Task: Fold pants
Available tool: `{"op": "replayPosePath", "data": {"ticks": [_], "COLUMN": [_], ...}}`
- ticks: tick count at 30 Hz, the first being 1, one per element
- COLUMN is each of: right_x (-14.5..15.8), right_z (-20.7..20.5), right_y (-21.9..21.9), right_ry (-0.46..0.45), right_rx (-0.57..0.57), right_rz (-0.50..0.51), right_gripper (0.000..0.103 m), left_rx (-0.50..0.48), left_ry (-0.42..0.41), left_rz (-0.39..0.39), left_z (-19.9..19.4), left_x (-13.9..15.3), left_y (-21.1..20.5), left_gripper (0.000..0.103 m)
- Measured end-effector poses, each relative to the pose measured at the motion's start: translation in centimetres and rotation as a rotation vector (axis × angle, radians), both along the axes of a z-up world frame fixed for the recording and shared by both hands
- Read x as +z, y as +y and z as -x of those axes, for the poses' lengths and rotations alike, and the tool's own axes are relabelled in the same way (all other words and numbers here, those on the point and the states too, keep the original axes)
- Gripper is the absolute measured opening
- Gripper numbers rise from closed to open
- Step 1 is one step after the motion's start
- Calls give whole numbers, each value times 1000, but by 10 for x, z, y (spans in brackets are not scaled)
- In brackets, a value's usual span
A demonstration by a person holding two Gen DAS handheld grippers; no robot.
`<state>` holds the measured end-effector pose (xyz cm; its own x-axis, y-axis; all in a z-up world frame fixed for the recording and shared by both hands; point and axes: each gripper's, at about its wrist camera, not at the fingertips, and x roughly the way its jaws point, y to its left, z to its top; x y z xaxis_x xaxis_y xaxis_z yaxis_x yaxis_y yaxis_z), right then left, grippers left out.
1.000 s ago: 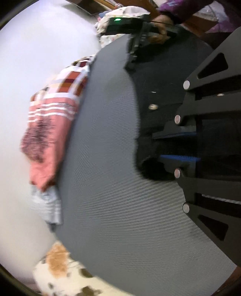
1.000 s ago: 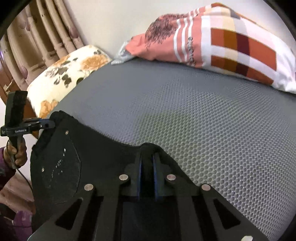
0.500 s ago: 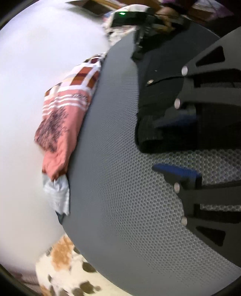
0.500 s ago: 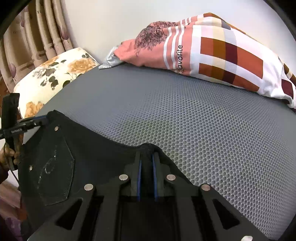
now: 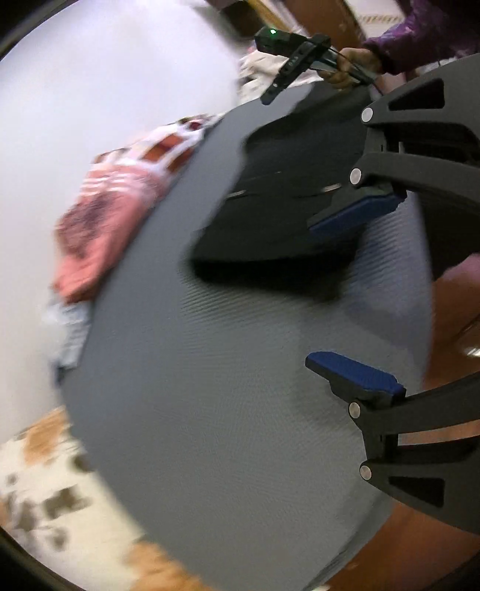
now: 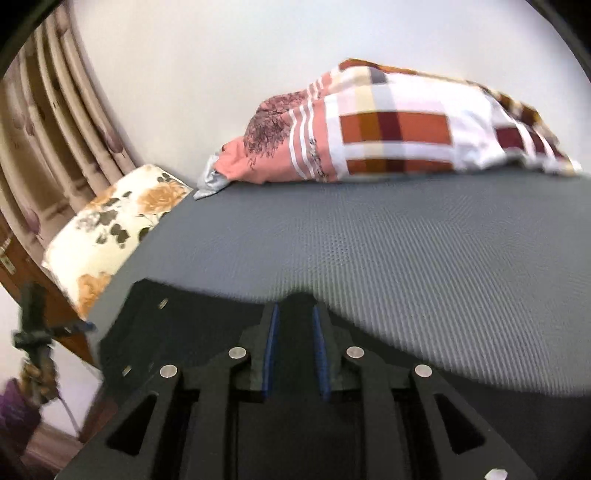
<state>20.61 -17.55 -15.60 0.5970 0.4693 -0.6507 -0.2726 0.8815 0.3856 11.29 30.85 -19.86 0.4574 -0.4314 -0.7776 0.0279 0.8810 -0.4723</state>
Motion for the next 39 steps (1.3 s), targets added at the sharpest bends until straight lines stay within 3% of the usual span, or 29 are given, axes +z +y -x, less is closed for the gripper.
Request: {"op": "replayPosePath", "data": {"ticks": [2,5,6,7,8,10,12,13,16,18,22,24,27,30,32,35,37,39], "right_x": [0,3,5,6,8,10,4,-3,-17,-25,-48,-53,-43,-19,-9,-7,-11,-18], "right_z": [32,78,92,102,116,138,164,180,216,233,269,271,255,207,164,109,87,69], "right_y": [-23,-70,-86,-99,-120,-165,-215,-241,-292,-316,-366,-383,-379,-343,-304,-237,-209,-185], "right_ry": [24,66,71,76,81,96,121,130,146,152,139,139,118,79,88,102,110,124], "right_rx": [-36,-122,-155,-180,-224,-332,-465,-540,-679,-738,-887,-935,-880,-657,-474,-245,-154,-72], "right_rz": [16,33,43,47,50,4,-110,-182,-300,-339,-508,-543,-516,-395,-304,-82,-15,68], "right_gripper": [19,20,21,22,22,24,24,25,25,25,25,26,26,26,25,25,25,23], "left_rx": [-35,-36,-25,-6,2,30,47,37,12,42,276,342,311,201,67,-95,-162,-179], "left_ry": [61,46,31,9,-2,-47,-80,-75,-75,-106,-173,-201,-210,-196,-184,-194,-211,-194], "left_rz": [87,133,116,74,39,14,-23,-78,-183,-195,-361,-360,-244,-247,-316,-459,-571,-599], "left_z": [-2,-8,-9,-12,-15,-14,-12,-11,-5,-2,14,26,28,19,9,5,5,1], "left_x": [-18,-23,-20,-13,-6,8,14,9,-8,-2,32,46,55,52,39,19,5,-5], "left_y": [-19,-38,-42,-46,-49,-52,-53,-59,-66,-61,-38,-28,-41,-87,-133,-193,-221,-229], "left_gripper": [67,65,63,47,40,33,33,33,40,48,73,73,73,73,74,74,74,74]}}
